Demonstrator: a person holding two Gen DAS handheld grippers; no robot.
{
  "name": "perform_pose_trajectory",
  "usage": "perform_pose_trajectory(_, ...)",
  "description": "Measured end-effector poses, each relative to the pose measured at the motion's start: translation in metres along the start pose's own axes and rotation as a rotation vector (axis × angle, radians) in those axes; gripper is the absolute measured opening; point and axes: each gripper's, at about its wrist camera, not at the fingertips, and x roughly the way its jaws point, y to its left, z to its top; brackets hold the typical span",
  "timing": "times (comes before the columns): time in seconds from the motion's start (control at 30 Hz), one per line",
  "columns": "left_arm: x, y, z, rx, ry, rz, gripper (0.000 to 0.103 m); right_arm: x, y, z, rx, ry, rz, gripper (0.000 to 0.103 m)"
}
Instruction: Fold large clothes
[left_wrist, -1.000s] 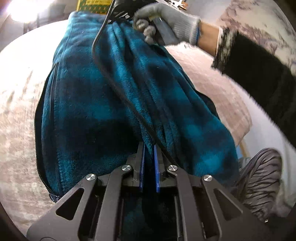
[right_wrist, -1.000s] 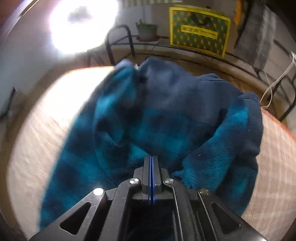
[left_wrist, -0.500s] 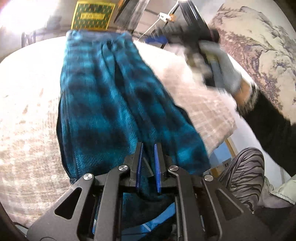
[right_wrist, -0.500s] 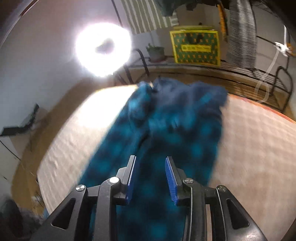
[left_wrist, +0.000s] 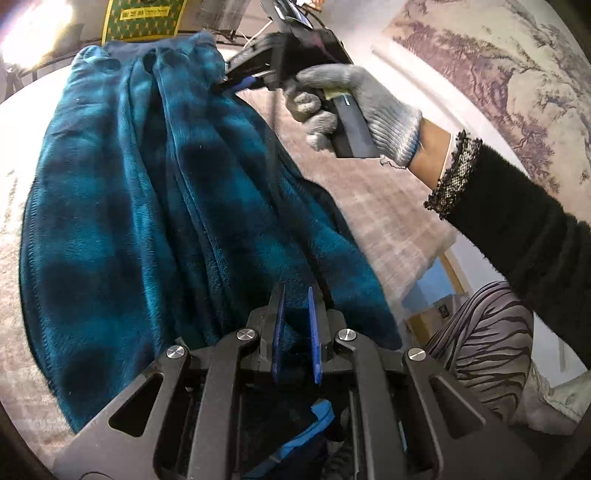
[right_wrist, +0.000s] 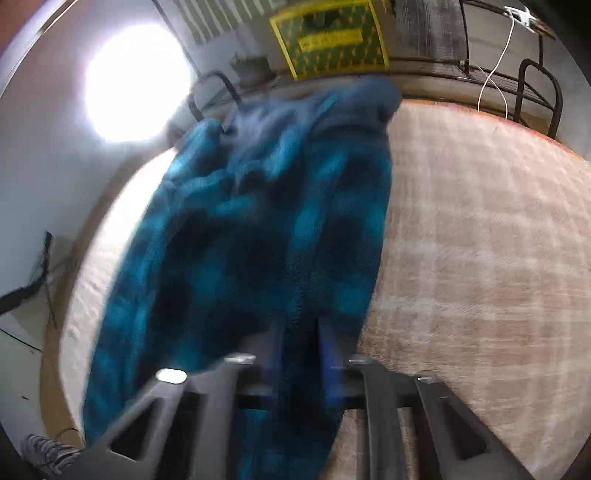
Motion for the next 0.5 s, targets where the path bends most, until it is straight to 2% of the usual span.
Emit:
perform_pose_trajectory(0.07,0.003,-0.003,-0.001,0.002,0.013,-0.010,0.009,-0.004,0.005,0.001,-0.036,-0.016,-0.029,0.004)
perform_pose_trajectory(0.17,0.015,-0.005,-0.006,0.019,0.042,-0.002,0.009,-0.019,-0.008,0.002,-0.058,-0.030,-0.093,0.003)
perform_pose_trajectory(0.23,0.027,-0.005,-0.010,0.016,0.078,-0.002,0.009,-0.014,-0.018,-0.001,-0.049,-0.001,-0.103,0.004)
perform_pose_trajectory(0.3,0.024,-0.007,-0.012,0.030,0.080,-0.003,0.009,-0.013,-0.010,-0.003,-0.116,-0.005,-0.112,0.007)
perform_pose_trajectory(0.33,0.020,-0.007,-0.011,0.035,0.087,-0.012,0.009,-0.015,-0.006,-0.001,-0.150,-0.001,-0.087,0.014)
perform_pose_trajectory(0.37,0.011,-0.005,-0.011,0.025,0.081,-0.027,0.009,-0.018,-0.005,0.003,-0.167,0.004,-0.052,0.032)
perform_pose_trajectory(0.43,-0.006,-0.004,-0.011,0.010,0.062,-0.063,0.009,-0.027,-0.011,0.013,-0.178,-0.022,0.016,0.041)
perform_pose_trajectory(0.5,-0.028,-0.004,-0.012,0.015,0.014,-0.084,0.009,-0.039,-0.023,0.029,-0.166,-0.073,0.070,0.044)
